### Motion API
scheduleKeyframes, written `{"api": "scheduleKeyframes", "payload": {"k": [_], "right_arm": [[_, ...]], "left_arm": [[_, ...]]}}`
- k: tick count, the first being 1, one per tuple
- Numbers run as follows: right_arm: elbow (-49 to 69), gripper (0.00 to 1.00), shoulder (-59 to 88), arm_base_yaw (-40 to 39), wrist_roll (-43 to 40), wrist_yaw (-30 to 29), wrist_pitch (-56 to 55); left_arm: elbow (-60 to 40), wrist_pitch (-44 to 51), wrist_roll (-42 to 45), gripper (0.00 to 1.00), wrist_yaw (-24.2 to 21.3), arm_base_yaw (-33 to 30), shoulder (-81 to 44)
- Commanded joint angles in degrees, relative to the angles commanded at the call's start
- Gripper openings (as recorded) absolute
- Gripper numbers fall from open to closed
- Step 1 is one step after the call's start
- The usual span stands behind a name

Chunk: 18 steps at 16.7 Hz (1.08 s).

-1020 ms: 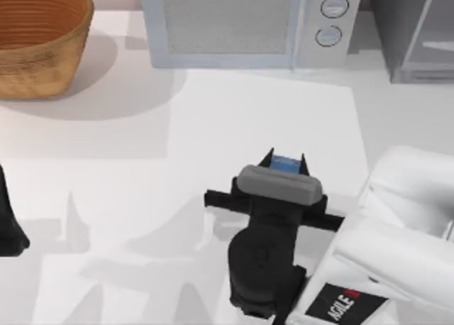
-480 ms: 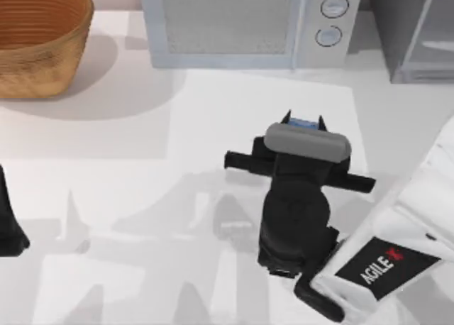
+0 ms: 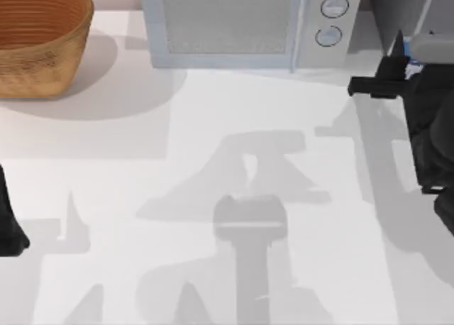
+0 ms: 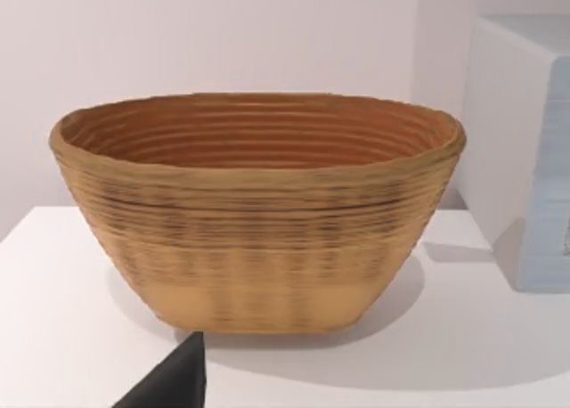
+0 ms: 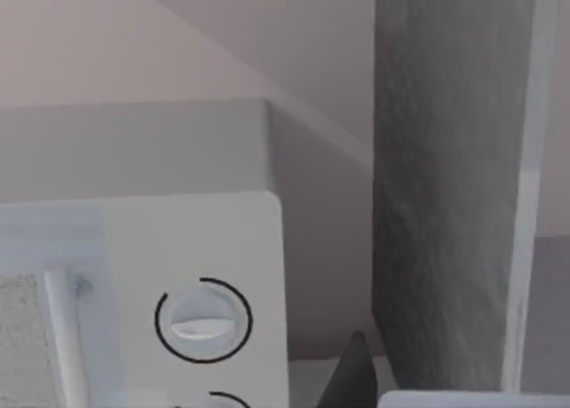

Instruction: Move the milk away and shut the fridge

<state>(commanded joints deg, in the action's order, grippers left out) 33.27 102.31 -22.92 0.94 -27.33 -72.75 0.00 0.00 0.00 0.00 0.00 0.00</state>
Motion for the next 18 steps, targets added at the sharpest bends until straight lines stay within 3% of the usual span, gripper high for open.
{"api": "scheduleKeyframes", "payload": {"k": [4, 7, 14, 18], "right_arm": [[-6.62, 0.00, -10.23, 14.19, -0.11, 16.92, 5.32], [-10.06, 0.00, -14.99, 20.66, -0.05, 23.64, 8.20], [-10.59, 0.00, -15.78, 21.89, 0.04, 25.02, 8.80], [-4.62, 0.00, -9.93, 23.23, -0.07, 27.84, 9.33]], "left_arm": [[0.00, 0.00, 0.00, 1.00, 0.00, 0.00, 0.00], [0.00, 0.00, 0.00, 1.00, 0.00, 0.00, 0.00], [0.00, 0.00, 0.00, 1.00, 0.00, 0.00, 0.00], [0.00, 0.00, 0.00, 1.00, 0.00, 0.00, 0.00]]}}
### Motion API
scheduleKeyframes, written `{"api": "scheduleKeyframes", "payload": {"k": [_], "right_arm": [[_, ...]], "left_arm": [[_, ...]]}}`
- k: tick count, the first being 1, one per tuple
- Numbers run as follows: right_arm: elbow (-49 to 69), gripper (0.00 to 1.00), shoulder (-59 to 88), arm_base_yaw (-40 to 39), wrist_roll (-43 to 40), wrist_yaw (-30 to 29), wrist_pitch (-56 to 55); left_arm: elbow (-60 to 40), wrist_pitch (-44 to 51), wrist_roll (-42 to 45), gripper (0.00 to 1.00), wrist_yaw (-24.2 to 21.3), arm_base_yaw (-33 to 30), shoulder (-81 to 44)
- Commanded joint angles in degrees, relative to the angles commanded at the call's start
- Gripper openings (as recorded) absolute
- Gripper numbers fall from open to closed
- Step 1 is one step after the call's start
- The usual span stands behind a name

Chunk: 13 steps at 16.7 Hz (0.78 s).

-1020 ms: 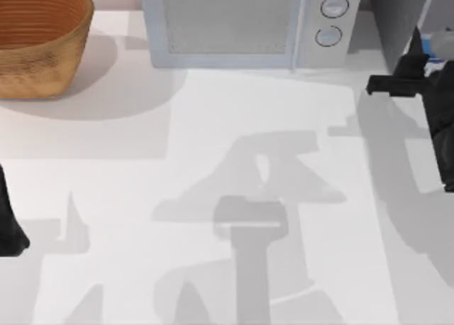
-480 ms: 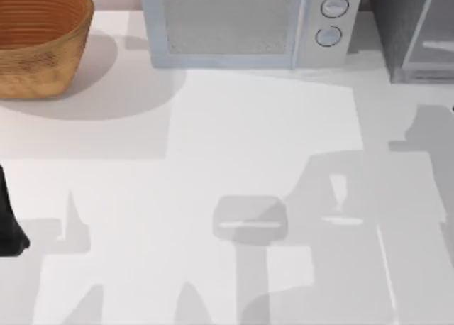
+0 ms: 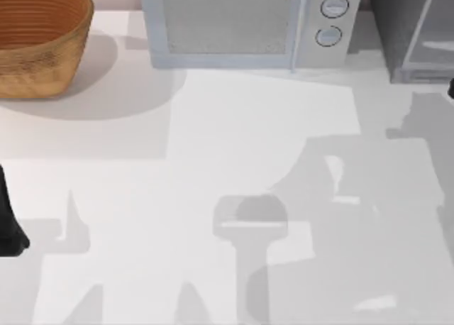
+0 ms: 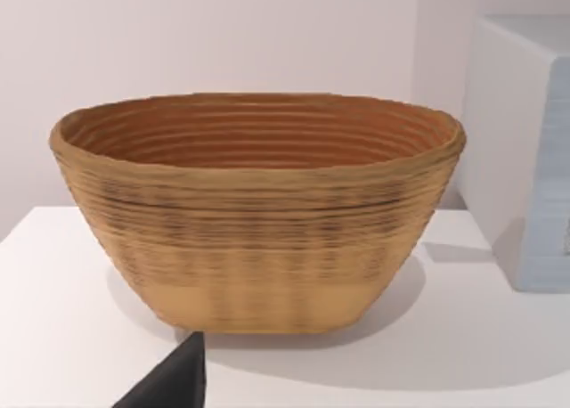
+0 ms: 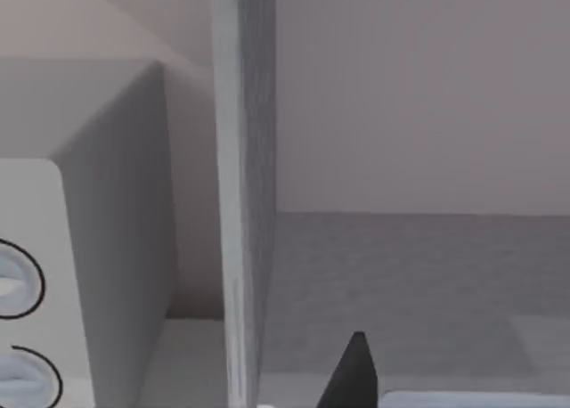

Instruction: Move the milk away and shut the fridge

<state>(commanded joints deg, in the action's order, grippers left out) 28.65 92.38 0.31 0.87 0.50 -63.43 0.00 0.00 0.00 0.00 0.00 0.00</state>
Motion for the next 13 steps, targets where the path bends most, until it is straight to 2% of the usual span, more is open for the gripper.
{"api": "scheduleKeyframes", "payload": {"k": [13], "right_arm": [[36.85, 0.00, 32.40, 9.73, -0.53, 7.29, 5.67]], "left_arm": [[0.00, 0.00, 0.00, 1.00, 0.00, 0.00, 0.00]]}}
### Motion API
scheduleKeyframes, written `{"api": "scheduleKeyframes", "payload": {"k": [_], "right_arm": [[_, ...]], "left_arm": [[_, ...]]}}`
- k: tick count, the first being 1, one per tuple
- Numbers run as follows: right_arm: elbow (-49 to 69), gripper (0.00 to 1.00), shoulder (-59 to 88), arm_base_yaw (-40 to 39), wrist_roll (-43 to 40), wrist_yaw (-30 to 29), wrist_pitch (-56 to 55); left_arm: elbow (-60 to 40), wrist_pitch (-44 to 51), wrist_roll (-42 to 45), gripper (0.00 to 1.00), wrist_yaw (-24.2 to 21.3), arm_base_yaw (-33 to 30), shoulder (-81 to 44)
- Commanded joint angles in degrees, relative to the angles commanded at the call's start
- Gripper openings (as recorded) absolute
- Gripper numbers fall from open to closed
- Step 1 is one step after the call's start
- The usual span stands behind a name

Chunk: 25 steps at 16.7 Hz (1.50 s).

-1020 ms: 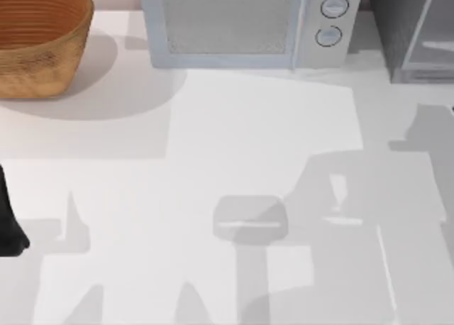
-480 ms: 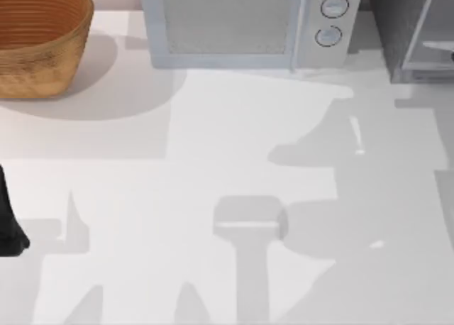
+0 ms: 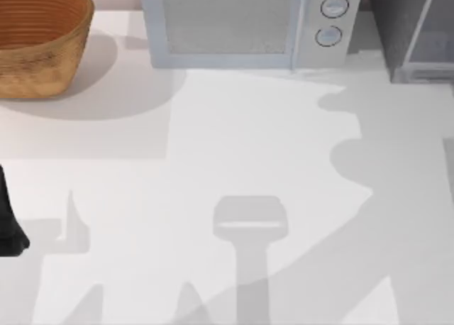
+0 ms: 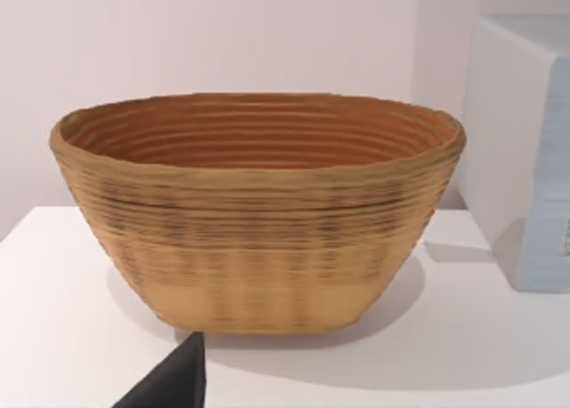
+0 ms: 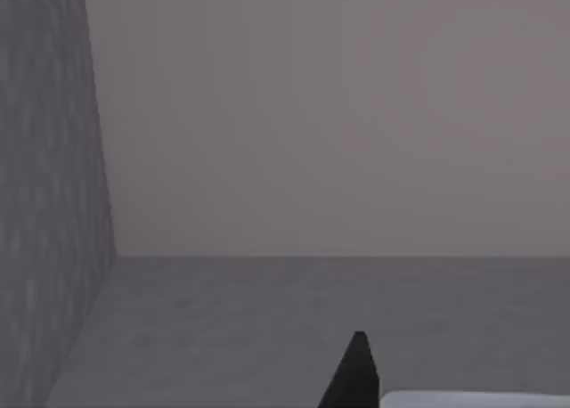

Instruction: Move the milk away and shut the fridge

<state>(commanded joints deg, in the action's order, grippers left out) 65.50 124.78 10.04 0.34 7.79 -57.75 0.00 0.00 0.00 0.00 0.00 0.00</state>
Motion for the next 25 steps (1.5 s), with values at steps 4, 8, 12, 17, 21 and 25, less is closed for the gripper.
{"api": "scheduleKeyframes", "payload": {"k": [4, 8, 12, 17, 21, 25], "right_arm": [[6.34, 0.00, 5.95, 1.65, -0.27, 3.32, 2.29], [6.26, 0.00, 5.86, 1.39, -0.19, 3.34, 2.27], [6.48, 0.00, 6.08, 1.68, -0.28, 3.46, 2.37], [6.48, 0.30, 6.08, 1.68, -0.28, 3.46, 2.37], [6.48, 0.60, 6.08, 1.68, -0.28, 3.46, 2.37], [6.48, 0.90, 6.08, 1.68, -0.28, 3.46, 2.37]], "left_arm": [[0.00, 0.00, 0.00, 1.00, 0.00, 0.00, 0.00], [0.00, 0.00, 0.00, 1.00, 0.00, 0.00, 0.00], [0.00, 0.00, 0.00, 1.00, 0.00, 0.00, 0.00], [0.00, 0.00, 0.00, 1.00, 0.00, 0.00, 0.00], [0.00, 0.00, 0.00, 1.00, 0.00, 0.00, 0.00], [0.00, 0.00, 0.00, 1.00, 0.00, 0.00, 0.00]]}}
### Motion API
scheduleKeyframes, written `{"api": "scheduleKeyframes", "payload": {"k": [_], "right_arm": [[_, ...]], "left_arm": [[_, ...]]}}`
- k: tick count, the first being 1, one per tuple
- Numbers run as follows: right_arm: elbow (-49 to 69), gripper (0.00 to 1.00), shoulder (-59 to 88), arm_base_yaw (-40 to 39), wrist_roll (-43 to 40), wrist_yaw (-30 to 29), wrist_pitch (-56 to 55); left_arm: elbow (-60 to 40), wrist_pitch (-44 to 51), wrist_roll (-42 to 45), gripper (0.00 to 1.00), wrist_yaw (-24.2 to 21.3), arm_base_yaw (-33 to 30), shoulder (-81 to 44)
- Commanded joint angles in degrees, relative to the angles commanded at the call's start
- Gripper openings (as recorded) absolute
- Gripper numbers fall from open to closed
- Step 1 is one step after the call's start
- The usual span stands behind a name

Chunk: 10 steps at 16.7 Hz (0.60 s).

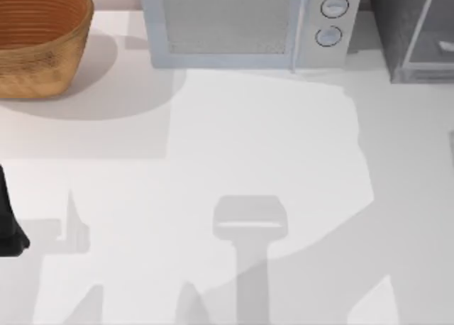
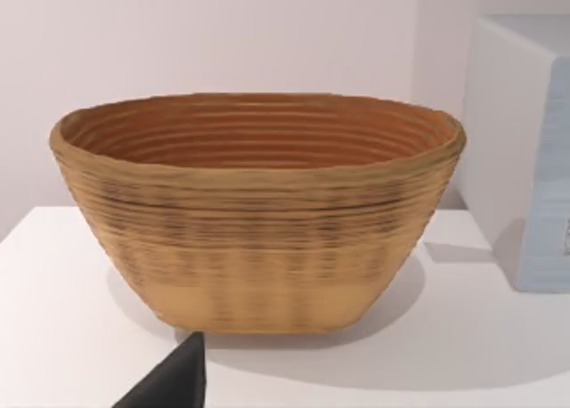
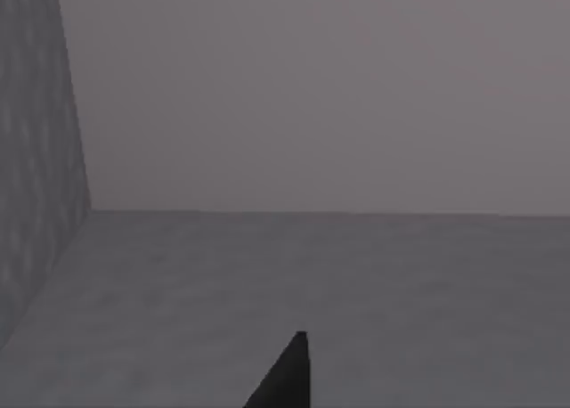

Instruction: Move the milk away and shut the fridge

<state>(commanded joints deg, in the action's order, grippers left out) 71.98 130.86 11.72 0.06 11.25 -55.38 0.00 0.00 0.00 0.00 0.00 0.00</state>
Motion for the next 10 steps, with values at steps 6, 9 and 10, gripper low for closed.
{"api": "scheduleKeyframes", "payload": {"k": [6, 9, 10], "right_arm": [[0.00, 1.00, 0.00, 0.00, 0.00, 0.00, 0.00], [0.00, 1.00, 0.00, 0.00, 0.00, 0.00, 0.00], [-0.02, 1.00, -0.03, -0.09, 0.00, 0.00, 0.00]], "left_arm": [[0.00, 0.00, 0.00, 1.00, 0.00, 0.00, 0.00], [0.00, 0.00, 0.00, 1.00, 0.00, 0.00, 0.00], [0.00, 0.00, 0.00, 1.00, 0.00, 0.00, 0.00]]}}
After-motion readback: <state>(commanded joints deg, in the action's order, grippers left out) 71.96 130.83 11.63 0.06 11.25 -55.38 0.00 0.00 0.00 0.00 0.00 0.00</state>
